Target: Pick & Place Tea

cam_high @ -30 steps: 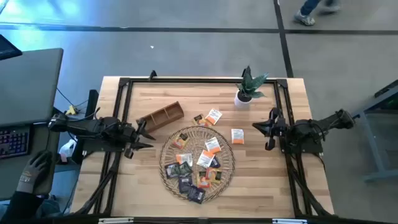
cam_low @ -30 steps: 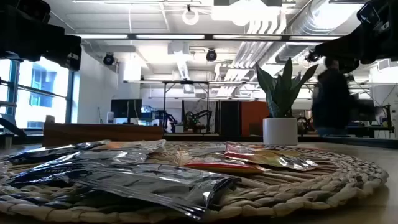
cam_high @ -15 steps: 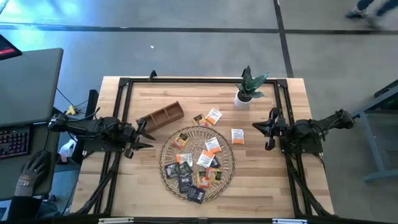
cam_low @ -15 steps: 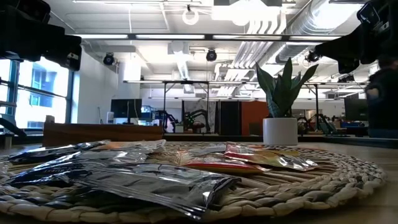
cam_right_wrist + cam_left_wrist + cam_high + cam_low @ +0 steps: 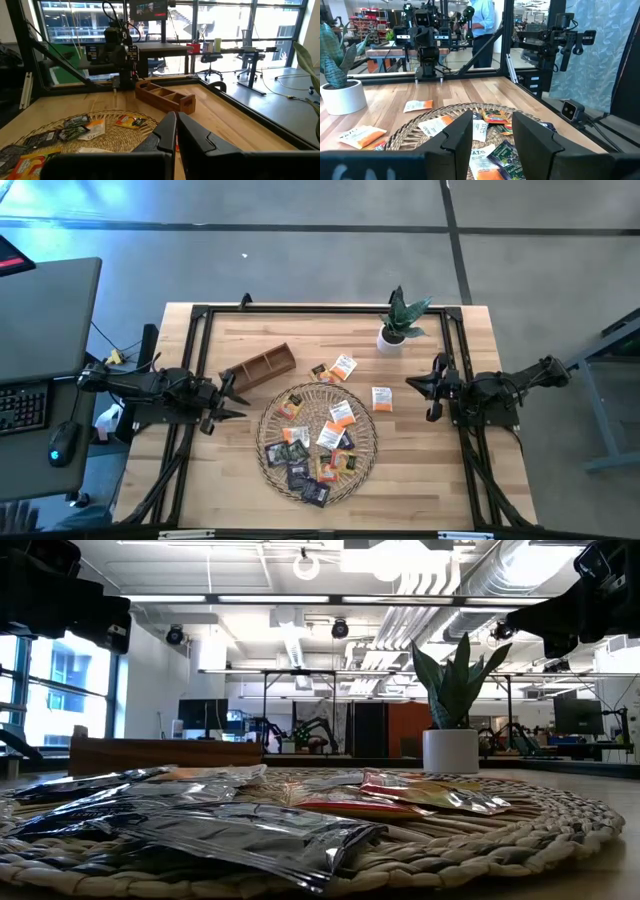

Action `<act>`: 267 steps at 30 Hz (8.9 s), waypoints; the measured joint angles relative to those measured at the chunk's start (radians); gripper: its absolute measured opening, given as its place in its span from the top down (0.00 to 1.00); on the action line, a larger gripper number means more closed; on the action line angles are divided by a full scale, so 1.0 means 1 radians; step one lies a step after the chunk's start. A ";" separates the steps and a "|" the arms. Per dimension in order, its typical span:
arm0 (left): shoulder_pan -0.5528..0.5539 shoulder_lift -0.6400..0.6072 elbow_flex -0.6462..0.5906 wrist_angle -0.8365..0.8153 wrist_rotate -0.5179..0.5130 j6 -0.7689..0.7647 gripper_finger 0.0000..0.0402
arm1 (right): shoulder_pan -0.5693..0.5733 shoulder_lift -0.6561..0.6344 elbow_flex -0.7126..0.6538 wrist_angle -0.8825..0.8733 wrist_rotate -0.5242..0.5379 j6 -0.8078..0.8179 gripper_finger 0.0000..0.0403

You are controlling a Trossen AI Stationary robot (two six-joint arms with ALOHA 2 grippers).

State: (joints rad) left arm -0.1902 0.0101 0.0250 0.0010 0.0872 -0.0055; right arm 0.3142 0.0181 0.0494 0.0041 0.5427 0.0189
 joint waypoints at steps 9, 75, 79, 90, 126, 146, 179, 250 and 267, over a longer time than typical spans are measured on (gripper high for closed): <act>0.000 0.053 0.000 -0.003 -0.011 0.000 0.66 | 0.000 0.000 0.000 -0.001 0.000 0.000 0.97; 0.000 0.064 0.001 -0.003 -0.020 0.000 0.66 | 0.000 0.000 0.000 0.000 0.000 0.000 0.97; 0.000 0.064 0.001 -0.003 -0.020 0.000 0.66 | 0.000 0.000 0.000 0.010 0.002 -0.021 0.97; 0.000 0.064 0.001 -0.003 -0.020 0.000 0.66 | 0.000 0.000 0.000 0.023 0.004 -0.020 0.97; 0.000 0.064 0.001 0.317 -0.423 -0.052 0.66 | 0.000 0.000 0.000 0.190 -0.002 -0.204 0.97; 0.000 0.076 0.084 0.327 -0.524 -0.086 0.66 | -0.215 0.477 0.046 0.269 -0.088 0.076 0.57; 0.000 0.126 0.099 0.288 -0.577 -0.112 0.66 | -0.368 1.237 0.097 0.259 -0.265 0.374 0.71; 0.000 0.126 0.100 0.232 -0.647 -0.160 0.66 | -0.545 2.236 1.487 0.374 -0.399 -0.342 0.97; 0.000 0.126 0.100 0.232 -0.646 -0.161 0.66 | -0.519 2.153 1.486 0.286 -0.299 -0.460 0.73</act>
State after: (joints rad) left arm -0.1898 0.1358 0.1246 0.2329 -0.5593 -0.1661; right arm -0.2045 2.1711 1.5352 0.2899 0.2437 -0.4407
